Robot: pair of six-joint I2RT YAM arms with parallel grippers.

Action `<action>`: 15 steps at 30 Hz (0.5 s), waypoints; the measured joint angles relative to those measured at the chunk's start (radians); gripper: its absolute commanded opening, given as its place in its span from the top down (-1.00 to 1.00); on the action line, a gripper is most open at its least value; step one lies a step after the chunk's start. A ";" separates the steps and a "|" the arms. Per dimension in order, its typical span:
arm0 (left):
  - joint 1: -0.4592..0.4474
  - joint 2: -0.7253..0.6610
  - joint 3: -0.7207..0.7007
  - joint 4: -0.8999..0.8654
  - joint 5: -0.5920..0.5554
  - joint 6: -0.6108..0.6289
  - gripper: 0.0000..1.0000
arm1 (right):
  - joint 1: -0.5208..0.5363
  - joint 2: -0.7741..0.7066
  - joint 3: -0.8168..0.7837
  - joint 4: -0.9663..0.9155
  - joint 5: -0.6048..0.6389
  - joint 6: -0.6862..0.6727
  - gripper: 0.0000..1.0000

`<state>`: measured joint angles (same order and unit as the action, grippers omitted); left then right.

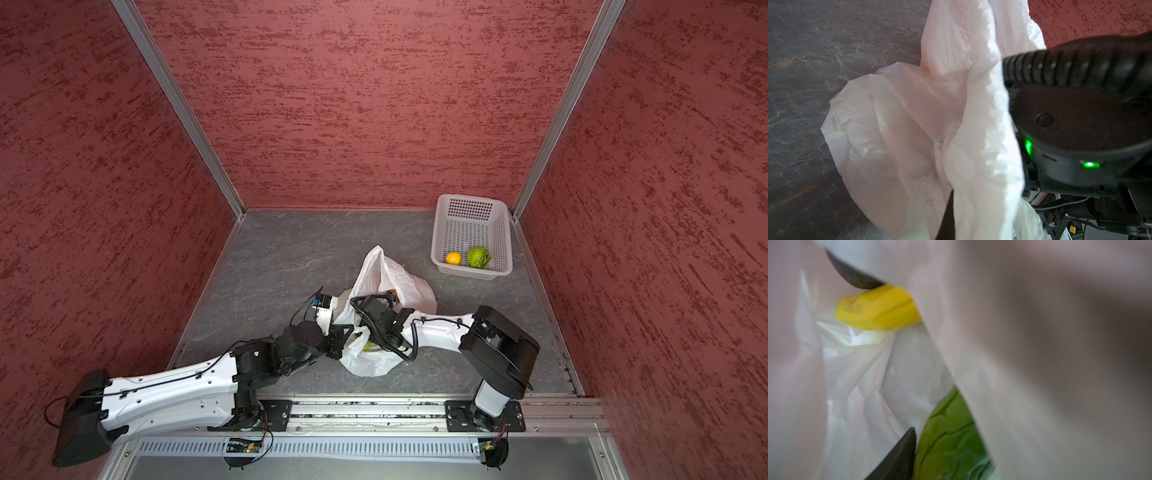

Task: Untie the knot of the plastic bag and take out the fruit
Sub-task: Pick up the fruit from the plastic bag.

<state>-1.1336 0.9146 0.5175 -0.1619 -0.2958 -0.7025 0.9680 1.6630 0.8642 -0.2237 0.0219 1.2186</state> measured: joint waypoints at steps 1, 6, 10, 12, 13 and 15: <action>0.000 0.000 0.000 0.000 0.000 0.000 1.00 | 0.000 0.000 0.001 0.001 0.000 -0.002 0.19; 0.000 -0.008 0.000 0.000 0.000 0.000 1.00 | 0.000 -0.004 0.000 0.006 0.007 0.006 0.42; 0.000 -0.014 0.000 0.000 -0.002 0.000 1.00 | 0.000 -0.053 -0.014 -0.014 0.035 0.003 0.43; 0.000 -0.016 0.000 0.001 -0.005 0.001 1.00 | 0.000 -0.102 -0.014 -0.032 0.058 -0.004 0.43; 0.000 -0.018 0.000 0.002 -0.006 0.002 1.00 | 0.000 -0.126 -0.014 -0.041 0.068 -0.008 0.43; 0.000 -0.020 0.000 0.003 -0.015 0.005 1.00 | 0.000 -0.179 -0.014 -0.061 0.090 -0.018 0.43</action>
<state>-1.1336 0.8948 0.5179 -0.1585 -0.3107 -0.6979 0.9680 1.4845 0.8497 -0.2852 0.1123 1.2007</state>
